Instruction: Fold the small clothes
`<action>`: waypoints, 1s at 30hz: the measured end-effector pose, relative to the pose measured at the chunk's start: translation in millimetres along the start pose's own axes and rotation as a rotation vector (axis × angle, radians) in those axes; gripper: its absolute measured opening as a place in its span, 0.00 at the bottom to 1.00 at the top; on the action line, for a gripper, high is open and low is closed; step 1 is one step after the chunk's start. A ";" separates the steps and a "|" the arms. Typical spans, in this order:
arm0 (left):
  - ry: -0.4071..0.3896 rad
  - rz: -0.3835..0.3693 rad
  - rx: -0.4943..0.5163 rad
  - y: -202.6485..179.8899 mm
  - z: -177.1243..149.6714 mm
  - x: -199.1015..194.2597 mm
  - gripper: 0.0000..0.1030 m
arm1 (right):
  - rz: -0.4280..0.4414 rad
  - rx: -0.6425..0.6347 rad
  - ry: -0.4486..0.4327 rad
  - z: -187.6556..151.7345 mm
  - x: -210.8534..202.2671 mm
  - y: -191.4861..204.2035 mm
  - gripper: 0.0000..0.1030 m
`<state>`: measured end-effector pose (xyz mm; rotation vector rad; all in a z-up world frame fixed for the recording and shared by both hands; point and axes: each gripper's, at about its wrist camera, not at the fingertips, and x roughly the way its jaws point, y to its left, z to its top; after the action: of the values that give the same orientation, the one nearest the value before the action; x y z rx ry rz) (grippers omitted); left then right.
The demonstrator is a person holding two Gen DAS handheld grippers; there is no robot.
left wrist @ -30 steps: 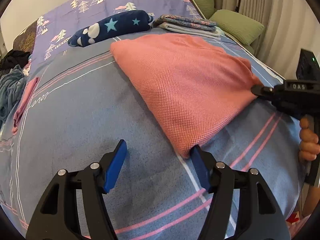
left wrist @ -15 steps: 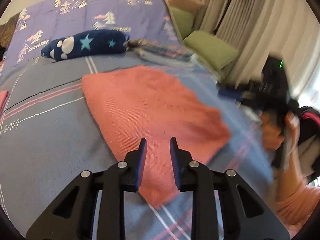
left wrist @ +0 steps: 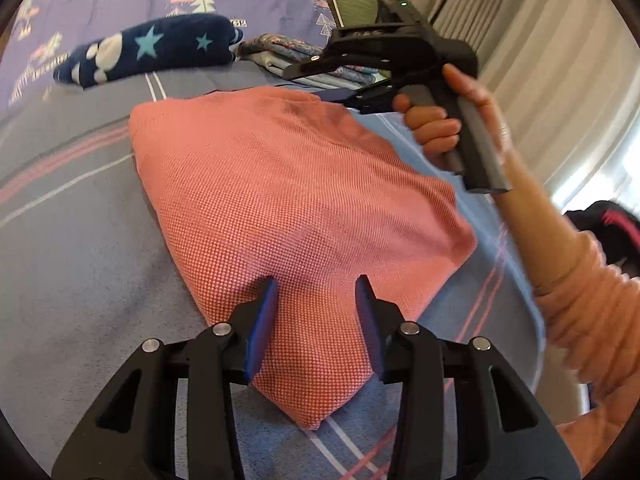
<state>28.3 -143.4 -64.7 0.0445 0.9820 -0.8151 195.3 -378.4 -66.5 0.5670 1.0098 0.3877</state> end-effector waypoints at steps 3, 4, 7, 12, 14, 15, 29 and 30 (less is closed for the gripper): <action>0.002 -0.016 -0.005 1.3 1.1 0.3 0.41 | 0.019 -0.078 -0.109 5.6 -12.8 21.9 0.04; -0.001 -0.012 0.003 -0.2 1.1 0.2 0.41 | 0.044 -0.106 -0.162 4.3 -21.0 28.7 0.04; -0.009 -0.006 0.019 -2.8 1.7 -0.7 0.41 | -0.032 -0.142 -0.221 1.5 -22.5 28.8 0.08; -0.025 -0.016 -0.001 -1.4 5.4 -5.7 0.41 | -0.292 -0.040 -0.195 -9.9 -17.9 -7.8 0.23; -0.046 -0.012 0.003 -2.7 5.5 -12.9 0.41 | -0.252 -0.052 -0.252 -26.6 -46.1 -2.9 0.23; -0.067 -0.001 0.009 -2.3 6.5 -18.3 0.41 | -0.231 -0.067 -0.265 -36.2 -57.1 2.6 0.23; -0.132 0.154 -0.016 11.0 5.6 -12.0 0.45 | -0.366 -0.246 -0.234 -167.5 -60.7 58.0 0.17; -0.137 0.154 -0.012 8.7 5.5 -15.7 0.48 | -0.375 -0.263 -0.278 -170.0 -68.9 64.1 0.17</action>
<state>33.2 -130.0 -52.4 0.0524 0.8433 -0.6617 10.5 -320.8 -50.1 0.1792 0.7607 0.0999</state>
